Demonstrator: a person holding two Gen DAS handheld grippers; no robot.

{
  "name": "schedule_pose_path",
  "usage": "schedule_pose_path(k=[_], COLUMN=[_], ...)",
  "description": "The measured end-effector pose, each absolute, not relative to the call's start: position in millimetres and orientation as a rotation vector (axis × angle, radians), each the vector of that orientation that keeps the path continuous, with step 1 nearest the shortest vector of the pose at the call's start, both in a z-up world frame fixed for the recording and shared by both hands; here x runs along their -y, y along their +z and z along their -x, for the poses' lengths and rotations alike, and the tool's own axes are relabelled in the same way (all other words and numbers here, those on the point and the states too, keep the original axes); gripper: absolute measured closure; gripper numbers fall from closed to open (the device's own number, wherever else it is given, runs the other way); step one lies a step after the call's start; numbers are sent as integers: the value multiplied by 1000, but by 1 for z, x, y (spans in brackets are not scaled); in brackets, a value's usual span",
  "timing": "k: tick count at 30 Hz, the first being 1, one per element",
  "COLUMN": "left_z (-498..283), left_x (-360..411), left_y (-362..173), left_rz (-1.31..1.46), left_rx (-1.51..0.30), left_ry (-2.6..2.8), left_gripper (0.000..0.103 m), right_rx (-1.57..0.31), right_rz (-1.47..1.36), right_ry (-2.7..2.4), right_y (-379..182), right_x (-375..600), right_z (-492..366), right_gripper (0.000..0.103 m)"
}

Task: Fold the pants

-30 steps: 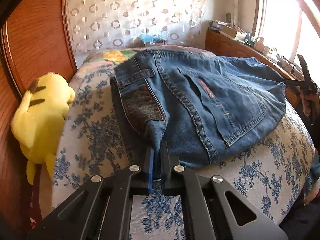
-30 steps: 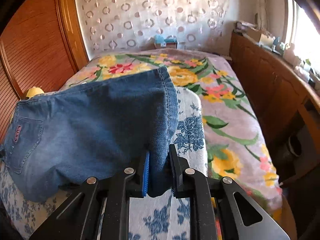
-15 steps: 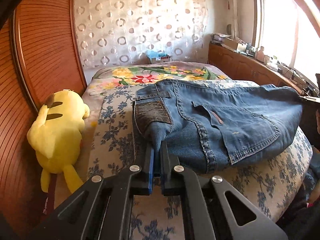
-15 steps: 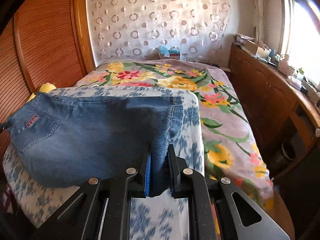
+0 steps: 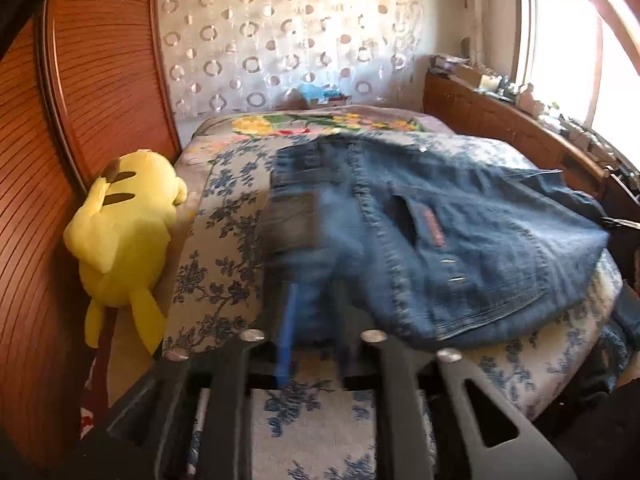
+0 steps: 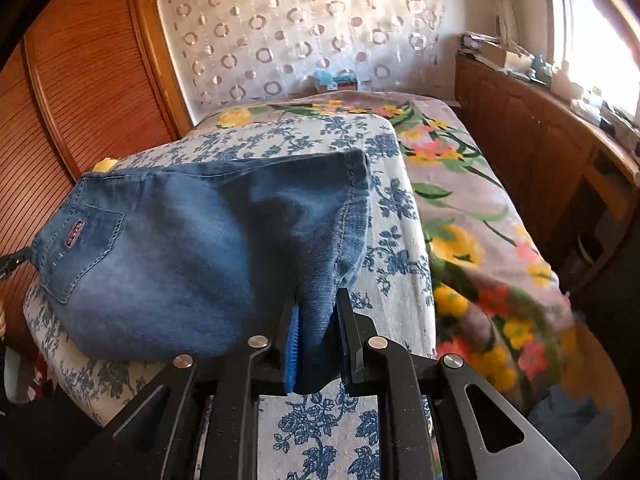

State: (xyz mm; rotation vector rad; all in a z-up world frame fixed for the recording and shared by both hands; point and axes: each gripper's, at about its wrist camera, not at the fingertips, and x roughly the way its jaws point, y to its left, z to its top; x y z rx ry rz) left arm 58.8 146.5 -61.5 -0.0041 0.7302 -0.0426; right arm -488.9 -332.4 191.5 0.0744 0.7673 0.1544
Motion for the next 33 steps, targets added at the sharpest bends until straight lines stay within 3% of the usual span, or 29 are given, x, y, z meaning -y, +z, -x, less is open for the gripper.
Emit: schedule_pose_path(k=[2, 4, 6, 16, 20, 27, 28, 29, 30, 33], left_z=[-55, -53, -53, -65, -66, -69, -69, -70, -71, -72], left_x=[-139, -131, -125, -94, -85, -74, -72, -69, -68, -64], left_y=[-55, -51, -47, -42, -43, -46, -47, -48, -49, -50], left_rz=[-6, -18, -11, -9, -25, -19, -20, -22, -23, -21], left_rx=[-714, -703, -683, -658, -658, -669, -670, -672, -674, -677], left_ry=[-56, -70, -84, -132, -142, -169, -174, -179, -182, -192], left_gripper=[60, 55, 19, 16, 15, 15, 15, 16, 16, 16], right_rx=[-765, -760, -755, -748, -756, -786, -784, -780, -779, -741], right_rz=[-81, -83, -85, -85, -81, -97, -93, -88, -78, -61], right_ry=[146, 139, 133, 124, 120, 112, 114, 118, 123, 110], right_y=[192, 193, 195, 193, 189, 182, 182, 184, 185, 196], right_x=[335, 333, 332, 326, 323, 325, 324, 323, 322, 320], right_z=[490, 496, 498, 514, 514, 501, 500, 500, 499, 500], right_gripper=[84, 83, 83, 75, 65, 64, 65, 84, 95, 99])
